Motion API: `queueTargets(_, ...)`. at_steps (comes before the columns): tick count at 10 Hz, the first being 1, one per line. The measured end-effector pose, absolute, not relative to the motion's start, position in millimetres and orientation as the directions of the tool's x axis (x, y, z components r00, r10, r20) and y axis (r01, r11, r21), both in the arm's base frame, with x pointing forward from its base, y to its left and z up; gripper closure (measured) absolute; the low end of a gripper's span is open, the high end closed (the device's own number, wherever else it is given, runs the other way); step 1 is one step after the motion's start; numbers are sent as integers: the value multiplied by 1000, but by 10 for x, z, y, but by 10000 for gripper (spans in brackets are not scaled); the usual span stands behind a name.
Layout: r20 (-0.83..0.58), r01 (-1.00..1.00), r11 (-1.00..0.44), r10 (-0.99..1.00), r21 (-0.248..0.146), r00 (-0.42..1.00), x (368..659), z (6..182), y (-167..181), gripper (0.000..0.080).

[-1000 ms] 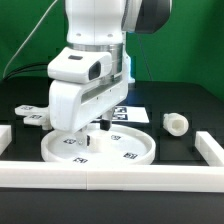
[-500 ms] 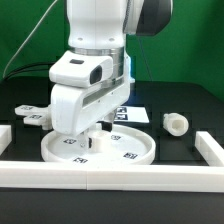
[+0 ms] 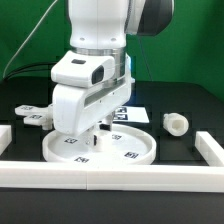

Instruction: Assemble round table

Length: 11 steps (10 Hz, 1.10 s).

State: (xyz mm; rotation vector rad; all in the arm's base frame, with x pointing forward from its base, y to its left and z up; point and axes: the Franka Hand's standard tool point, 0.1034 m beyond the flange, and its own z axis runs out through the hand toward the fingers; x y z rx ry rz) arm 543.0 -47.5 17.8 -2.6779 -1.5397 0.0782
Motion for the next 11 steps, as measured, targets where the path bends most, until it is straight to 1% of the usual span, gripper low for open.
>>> queueTargets(3, -19, 862, -502, 865, -69, 502, 5435, 180, -462, 393)
queueTargets(9, 3, 891, -450, 893, -61, 451, 5610, 178, 62, 392)
queueTargets(11, -3, 886, -458, 889, -70, 459, 5629, 180, 209, 392)
